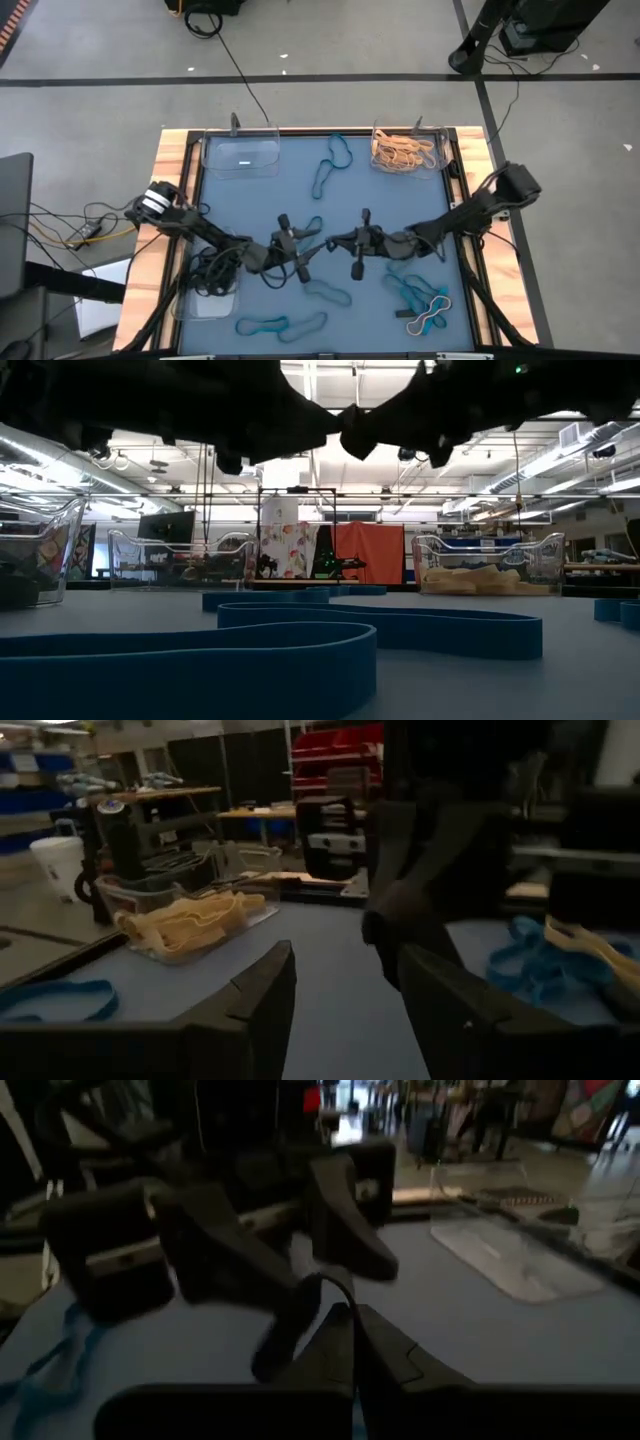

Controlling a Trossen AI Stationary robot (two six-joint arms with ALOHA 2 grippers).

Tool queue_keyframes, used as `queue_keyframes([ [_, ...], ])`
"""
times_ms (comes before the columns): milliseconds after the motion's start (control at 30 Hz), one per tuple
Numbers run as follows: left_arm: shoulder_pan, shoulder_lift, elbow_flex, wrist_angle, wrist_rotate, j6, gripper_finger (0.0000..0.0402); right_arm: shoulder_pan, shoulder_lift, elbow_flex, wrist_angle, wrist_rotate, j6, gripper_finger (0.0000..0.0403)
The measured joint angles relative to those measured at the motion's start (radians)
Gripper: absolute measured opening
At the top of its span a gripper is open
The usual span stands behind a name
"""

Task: Sort rubber bands into baskets
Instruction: Put the small black rubber band into the bottom left transparent bin

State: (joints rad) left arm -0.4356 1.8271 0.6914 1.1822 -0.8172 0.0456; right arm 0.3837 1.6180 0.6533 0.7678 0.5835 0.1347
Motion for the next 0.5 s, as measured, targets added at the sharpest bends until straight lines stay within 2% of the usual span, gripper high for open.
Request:
queue_keyframes([
  [233, 0.010, 0.009, 0.000, 0.004, 0.005, -0.068, 0.0181, -0.008, 0.114, 0.000, 0.213, 0.134, -0.092, 0.0009],
  [500, 0.010, 0.009, 0.000, 0.003, 0.008, -0.083, 0.0181, -0.013, 0.148, 0.000, 0.273, 0.160, -0.109, 0.0010],
])
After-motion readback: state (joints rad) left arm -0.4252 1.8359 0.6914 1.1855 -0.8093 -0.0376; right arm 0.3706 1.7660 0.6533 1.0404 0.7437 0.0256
